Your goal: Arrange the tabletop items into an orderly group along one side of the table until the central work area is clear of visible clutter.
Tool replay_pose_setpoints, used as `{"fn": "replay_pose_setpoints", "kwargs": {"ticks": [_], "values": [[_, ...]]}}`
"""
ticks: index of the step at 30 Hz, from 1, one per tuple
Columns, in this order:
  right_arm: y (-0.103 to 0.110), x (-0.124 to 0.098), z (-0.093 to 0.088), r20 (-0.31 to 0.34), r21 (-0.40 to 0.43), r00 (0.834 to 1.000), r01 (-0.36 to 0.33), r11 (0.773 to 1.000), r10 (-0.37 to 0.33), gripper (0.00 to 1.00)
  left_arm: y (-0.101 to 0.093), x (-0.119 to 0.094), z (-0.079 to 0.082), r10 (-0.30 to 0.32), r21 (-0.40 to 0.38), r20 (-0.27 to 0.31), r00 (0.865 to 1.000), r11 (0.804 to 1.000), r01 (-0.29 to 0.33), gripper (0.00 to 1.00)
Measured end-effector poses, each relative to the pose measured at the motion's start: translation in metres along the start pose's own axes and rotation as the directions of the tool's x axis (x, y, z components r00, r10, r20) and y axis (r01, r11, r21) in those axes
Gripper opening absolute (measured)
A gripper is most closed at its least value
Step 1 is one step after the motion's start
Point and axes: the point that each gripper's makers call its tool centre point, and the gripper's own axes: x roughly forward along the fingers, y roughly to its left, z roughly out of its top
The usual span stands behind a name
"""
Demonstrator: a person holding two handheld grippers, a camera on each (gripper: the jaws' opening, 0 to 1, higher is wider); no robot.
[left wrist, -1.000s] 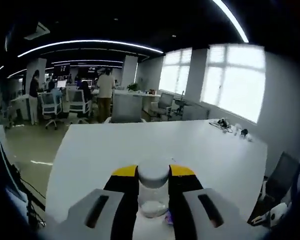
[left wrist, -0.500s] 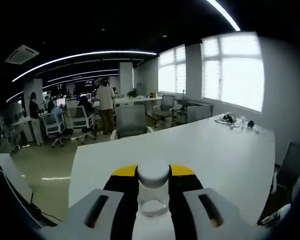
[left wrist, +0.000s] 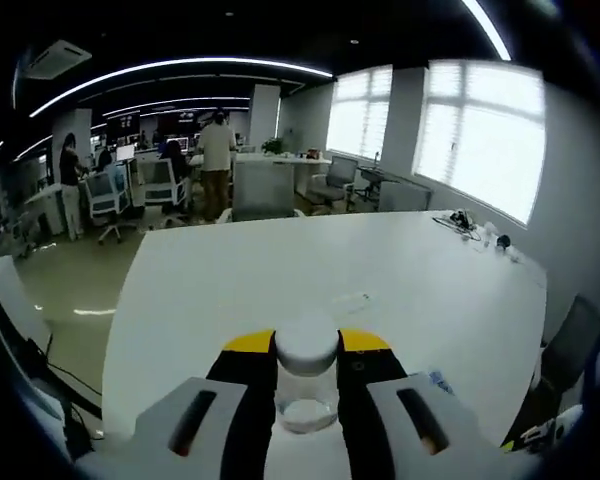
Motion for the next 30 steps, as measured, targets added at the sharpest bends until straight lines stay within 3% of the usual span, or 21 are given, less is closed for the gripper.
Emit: {"fn": "replay_pose_setpoints", "kwargs": {"ticks": [7, 14, 29, 30], "values": [[0.001, 0.001, -0.001, -0.005, -0.003, 1.000, -0.006, 1.000, 0.006, 0.11, 0.007, 0.012, -0.041, 0.030, -0.031, -0.063, 0.998, 0.999, -0.032, 0.20], [0.000, 0.002, -0.002, -0.013, 0.000, 1.000, -0.002, 1.000, 0.002, 0.11, 0.012, 0.020, -0.071, 0.054, -0.050, -0.120, 0.991, 0.997, -0.060, 0.20], [-0.001, 0.002, -0.006, -0.033, -0.004, 0.999, 0.004, 1.000, -0.004, 0.10, 0.020, 0.032, -0.109, 0.072, -0.051, -0.176, 0.982, 0.995, -0.082, 0.21], [-0.001, 0.002, -0.006, -0.033, -0.003, 0.999, 0.004, 1.000, -0.004, 0.10, 0.018, 0.032, -0.106, 0.064, -0.061, -0.152, 0.986, 0.995, -0.074, 0.21]]}}
